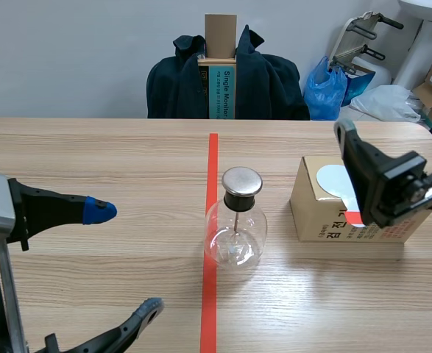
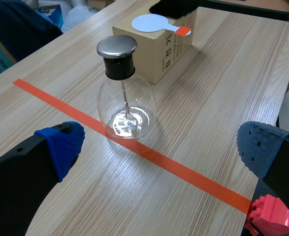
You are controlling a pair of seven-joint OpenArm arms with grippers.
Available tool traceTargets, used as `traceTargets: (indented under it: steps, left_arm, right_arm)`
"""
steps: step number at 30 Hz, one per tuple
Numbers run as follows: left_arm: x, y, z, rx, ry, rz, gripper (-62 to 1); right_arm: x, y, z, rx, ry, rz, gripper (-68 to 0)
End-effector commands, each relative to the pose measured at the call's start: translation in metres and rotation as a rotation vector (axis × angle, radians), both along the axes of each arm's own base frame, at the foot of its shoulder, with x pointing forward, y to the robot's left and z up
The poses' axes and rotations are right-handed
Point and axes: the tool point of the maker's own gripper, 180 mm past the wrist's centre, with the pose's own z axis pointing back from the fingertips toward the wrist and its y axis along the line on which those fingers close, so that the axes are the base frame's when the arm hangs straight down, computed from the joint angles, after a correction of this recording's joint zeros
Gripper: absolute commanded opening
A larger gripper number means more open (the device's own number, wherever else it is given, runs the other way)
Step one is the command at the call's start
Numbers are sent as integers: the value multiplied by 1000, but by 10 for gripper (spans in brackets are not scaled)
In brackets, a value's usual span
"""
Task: Do the electroscope experiment.
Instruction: 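Return to the home posture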
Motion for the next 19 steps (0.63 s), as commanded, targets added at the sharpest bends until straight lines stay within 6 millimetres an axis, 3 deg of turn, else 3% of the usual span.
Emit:
traceTargets:
  steps: [1,8,19]
  left_arm:
    - [1,-2,6,-23,-12,0,14]
    - [1,-2,6,-23,-13,0,14]
    - [1,-2,6,-23,-12,-1,14]
  right_arm:
    - [3,-2,0,-1,14,-17,4]
    - [4,2,-23,-5,183,-28,4]
    - [4,1,-24,-8,190,-30,4]
